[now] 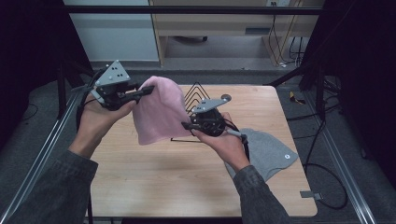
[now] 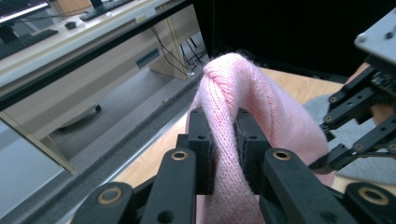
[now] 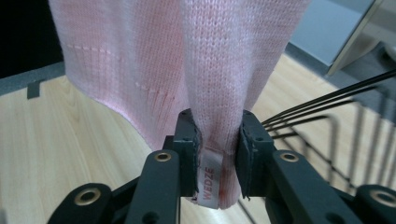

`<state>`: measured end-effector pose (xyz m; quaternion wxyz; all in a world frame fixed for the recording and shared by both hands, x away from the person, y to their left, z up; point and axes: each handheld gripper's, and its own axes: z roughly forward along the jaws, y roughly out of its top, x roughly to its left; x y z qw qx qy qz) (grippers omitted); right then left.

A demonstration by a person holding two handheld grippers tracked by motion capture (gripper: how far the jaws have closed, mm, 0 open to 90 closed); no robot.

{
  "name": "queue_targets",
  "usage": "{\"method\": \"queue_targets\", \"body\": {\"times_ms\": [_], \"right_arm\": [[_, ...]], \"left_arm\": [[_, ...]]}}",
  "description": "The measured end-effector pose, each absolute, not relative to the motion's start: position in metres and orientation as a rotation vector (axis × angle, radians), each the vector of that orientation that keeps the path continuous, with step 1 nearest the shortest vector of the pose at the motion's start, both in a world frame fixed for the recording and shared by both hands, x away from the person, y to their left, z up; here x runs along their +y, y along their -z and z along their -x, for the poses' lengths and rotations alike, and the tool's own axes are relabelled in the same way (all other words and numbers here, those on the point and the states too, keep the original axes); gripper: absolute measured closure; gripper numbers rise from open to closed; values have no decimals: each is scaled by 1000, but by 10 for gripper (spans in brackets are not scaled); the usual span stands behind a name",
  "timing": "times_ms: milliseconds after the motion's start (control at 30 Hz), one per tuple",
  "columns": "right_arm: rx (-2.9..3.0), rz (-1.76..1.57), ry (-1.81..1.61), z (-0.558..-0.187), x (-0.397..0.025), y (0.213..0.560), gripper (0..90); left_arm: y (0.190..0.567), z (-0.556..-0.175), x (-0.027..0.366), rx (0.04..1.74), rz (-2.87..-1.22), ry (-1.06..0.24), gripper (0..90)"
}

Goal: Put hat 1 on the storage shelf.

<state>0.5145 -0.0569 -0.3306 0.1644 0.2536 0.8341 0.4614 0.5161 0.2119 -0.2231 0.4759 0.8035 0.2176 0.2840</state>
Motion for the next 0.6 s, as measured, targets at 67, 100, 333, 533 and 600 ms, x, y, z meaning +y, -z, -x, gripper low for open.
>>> {"method": "queue_targets", "body": {"times_ms": [67, 100, 333, 533, 600], "right_arm": [[2370, -727, -1312, -518, -60, 323, 737], [2365, -734, -1313, -521, -62, 319, 738], [2359, -736, -1296, -532, -72, 304, 748], [2346, -754, -1293, -542, -80, 295, 748], [2336, -762, -1298, -548, -83, 291, 748]], "left_arm": [[217, -524, 210, 529, -1950, -689, 792], [216, -526, 209, 528, -1947, -689, 792], [207, -544, 200, 523, -1929, -674, 790], [201, -558, 194, 527, -1918, -675, 789], [198, -564, 193, 530, -1920, -673, 789]]}}
